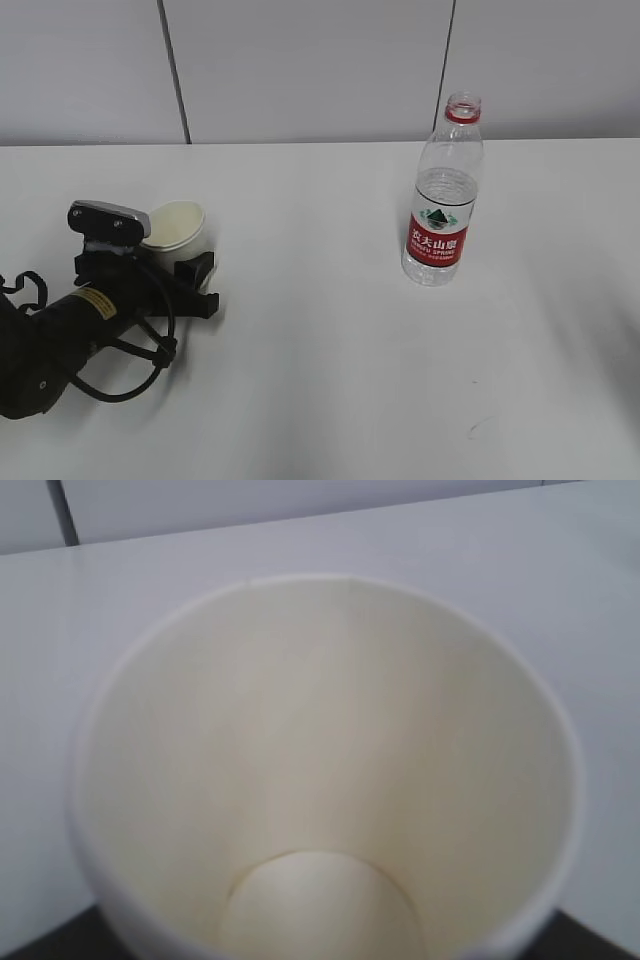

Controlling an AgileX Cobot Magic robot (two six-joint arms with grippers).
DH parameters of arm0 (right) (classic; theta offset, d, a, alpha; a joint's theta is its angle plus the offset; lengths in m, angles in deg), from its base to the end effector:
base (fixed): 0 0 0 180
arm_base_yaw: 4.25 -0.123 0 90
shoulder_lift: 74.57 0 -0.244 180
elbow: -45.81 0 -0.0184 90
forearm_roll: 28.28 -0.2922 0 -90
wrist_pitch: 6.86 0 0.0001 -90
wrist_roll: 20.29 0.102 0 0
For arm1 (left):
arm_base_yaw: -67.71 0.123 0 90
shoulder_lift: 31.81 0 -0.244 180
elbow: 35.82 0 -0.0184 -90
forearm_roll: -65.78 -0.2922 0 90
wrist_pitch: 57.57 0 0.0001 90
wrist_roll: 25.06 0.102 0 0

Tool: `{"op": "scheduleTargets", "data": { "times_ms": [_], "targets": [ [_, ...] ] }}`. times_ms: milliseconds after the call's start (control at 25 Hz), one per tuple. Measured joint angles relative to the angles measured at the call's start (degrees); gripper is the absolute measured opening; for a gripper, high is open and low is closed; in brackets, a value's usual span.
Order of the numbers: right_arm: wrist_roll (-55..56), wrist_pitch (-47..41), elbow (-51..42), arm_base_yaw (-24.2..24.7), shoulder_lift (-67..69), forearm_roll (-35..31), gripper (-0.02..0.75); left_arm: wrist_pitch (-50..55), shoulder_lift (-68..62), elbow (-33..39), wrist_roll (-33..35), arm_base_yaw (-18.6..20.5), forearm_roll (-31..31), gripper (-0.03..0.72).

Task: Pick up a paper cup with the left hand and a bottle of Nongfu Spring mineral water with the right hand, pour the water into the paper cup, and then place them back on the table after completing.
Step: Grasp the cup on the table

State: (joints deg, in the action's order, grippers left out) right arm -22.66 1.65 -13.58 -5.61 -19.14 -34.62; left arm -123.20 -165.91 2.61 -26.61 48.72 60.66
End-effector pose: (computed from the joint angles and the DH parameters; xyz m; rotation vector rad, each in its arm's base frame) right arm 0.2323 0.0039 0.1891 0.0525 1.8559 0.0486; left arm 0.3029 -0.1130 -0.0189 0.3743 1.8392 -0.2977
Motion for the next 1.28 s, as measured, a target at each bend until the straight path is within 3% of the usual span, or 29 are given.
{"op": "scheduleTargets", "data": {
  "times_ms": [240, 880, 1280],
  "targets": [
    [0.0, 14.0, 0.0, 0.0, 13.5, 0.1, 0.587, 0.0, 0.0, 0.0, 0.0, 0.0, 0.3, 0.377],
    [3.7, 51.9, 0.2, 0.0, 44.8, 13.9, 0.587, -0.1, 0.0, 0.0, 0.0, 0.0, 0.7, 0.377],
    [3.8, 56.5, 0.5, 0.0, 51.6, 19.0, 0.587, -0.1, 0.0, 0.0, 0.0, 0.0, 0.8, 0.377]
  ]
}}
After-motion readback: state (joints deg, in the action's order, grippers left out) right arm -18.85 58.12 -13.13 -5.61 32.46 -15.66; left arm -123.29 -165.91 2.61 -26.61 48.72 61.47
